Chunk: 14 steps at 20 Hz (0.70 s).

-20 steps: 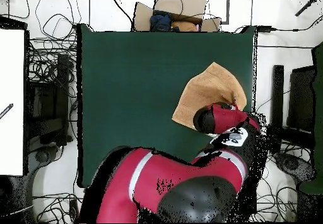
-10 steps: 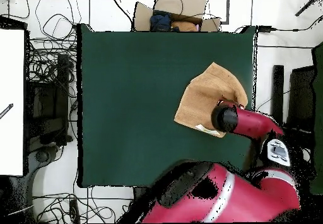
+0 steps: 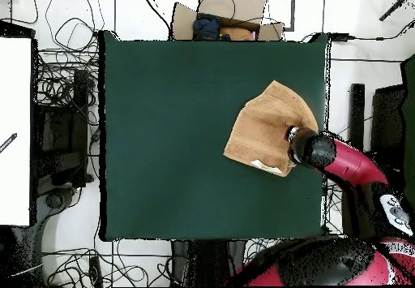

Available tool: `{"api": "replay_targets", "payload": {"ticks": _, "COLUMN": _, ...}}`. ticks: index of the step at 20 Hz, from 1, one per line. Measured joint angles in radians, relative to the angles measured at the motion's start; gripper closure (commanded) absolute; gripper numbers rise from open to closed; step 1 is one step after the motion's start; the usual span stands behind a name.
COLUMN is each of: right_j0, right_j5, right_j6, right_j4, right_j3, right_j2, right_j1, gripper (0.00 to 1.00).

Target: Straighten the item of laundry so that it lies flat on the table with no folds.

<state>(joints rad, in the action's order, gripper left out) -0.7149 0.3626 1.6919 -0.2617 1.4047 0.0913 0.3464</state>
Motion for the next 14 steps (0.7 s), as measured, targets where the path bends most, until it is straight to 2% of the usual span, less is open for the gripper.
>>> {"api": "replay_targets", "payload": {"ticks": 14, "right_j0": -0.080, "right_j5": 0.035, "right_j6": 0.000, "right_j4": 0.000, "right_j3": 0.013, "right_j2": 0.093, "right_j1": 0.002, "gripper": 1.00}}
